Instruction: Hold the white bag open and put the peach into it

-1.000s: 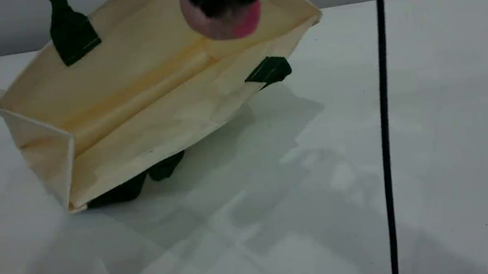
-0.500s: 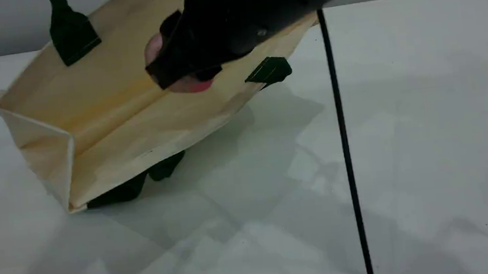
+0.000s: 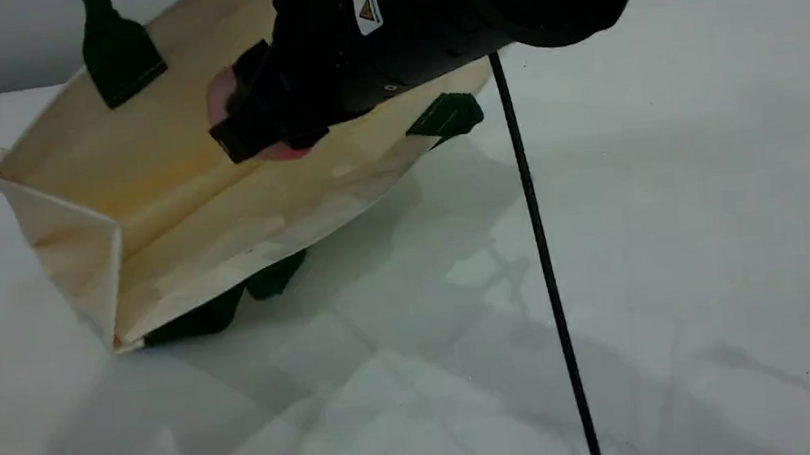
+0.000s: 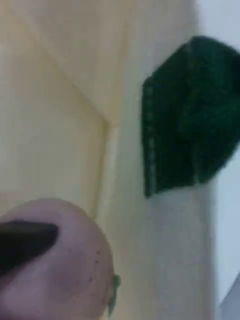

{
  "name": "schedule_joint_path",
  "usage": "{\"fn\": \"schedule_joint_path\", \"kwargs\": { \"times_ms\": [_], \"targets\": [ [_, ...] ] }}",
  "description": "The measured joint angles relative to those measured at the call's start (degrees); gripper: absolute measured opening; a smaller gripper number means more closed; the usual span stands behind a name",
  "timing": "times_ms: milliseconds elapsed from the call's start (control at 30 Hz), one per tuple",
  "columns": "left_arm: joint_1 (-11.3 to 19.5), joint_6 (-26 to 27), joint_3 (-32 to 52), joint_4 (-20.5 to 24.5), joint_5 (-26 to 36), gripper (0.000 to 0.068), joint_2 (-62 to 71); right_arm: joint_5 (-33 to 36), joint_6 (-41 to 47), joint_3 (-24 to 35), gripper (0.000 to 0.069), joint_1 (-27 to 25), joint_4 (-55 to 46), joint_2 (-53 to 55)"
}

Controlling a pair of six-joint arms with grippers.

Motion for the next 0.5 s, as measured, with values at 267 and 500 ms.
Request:
{"fn": "schedule_joint_path", "kwargs": {
  "times_ms": [267, 500],
  "targets": [
    [0.0, 0.0, 0.0, 0.0, 0.0, 0.0086, -0.1, 0.1, -0.1, 0.0, 0.0236, 0.0, 0.0, 0.0],
    [0.0, 0.0, 0.0, 0.0, 0.0, 0.0086, -0.1, 0.1, 0.1, 0.0, 0.0346, 0.0, 0.7, 0.0]
  ]
}}
